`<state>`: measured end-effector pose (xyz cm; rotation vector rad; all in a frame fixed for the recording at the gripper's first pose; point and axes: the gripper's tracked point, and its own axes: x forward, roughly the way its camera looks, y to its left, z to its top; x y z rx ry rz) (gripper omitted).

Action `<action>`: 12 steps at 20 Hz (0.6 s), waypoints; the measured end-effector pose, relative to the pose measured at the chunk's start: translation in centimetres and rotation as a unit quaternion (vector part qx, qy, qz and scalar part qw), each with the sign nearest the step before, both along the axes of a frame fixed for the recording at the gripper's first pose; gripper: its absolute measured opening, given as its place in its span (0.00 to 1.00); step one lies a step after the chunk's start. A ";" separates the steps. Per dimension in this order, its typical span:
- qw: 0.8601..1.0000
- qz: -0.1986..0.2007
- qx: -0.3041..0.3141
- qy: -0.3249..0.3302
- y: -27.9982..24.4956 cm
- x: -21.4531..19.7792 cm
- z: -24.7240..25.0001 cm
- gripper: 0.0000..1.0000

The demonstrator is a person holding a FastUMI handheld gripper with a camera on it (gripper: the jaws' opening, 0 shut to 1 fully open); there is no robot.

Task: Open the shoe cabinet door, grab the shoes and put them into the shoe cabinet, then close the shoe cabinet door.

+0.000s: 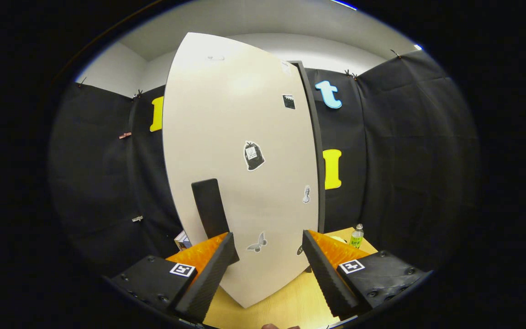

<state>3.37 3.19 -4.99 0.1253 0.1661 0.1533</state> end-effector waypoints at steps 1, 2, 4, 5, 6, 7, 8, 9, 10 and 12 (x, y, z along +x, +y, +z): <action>1.000 0.000 0.001 0.000 -0.1 -0.1 0.0 0.98; 1.000 0.001 0.003 -0.002 -0.1 -0.1 0.2 0.98; 1.000 -0.003 0.005 -0.006 -0.4 -0.1 0.4 0.98; 1.000 -0.006 0.001 -0.008 -0.7 0.0 0.5 0.98; 1.000 -0.007 -0.001 -0.010 -0.8 0.0 0.7 0.98; 1.000 -0.009 -0.004 -0.013 -1.0 0.0 0.8 0.98; 1.000 -0.011 -0.006 -0.014 -1.0 -0.1 0.8 0.98; 1.000 -0.012 -0.008 -0.016 -1.1 -0.1 0.9 0.98; 1.000 -0.013 -0.011 -0.016 -1.3 -0.1 0.8 0.98; 1.000 -0.014 -0.011 -0.014 -1.4 -0.1 0.7 0.98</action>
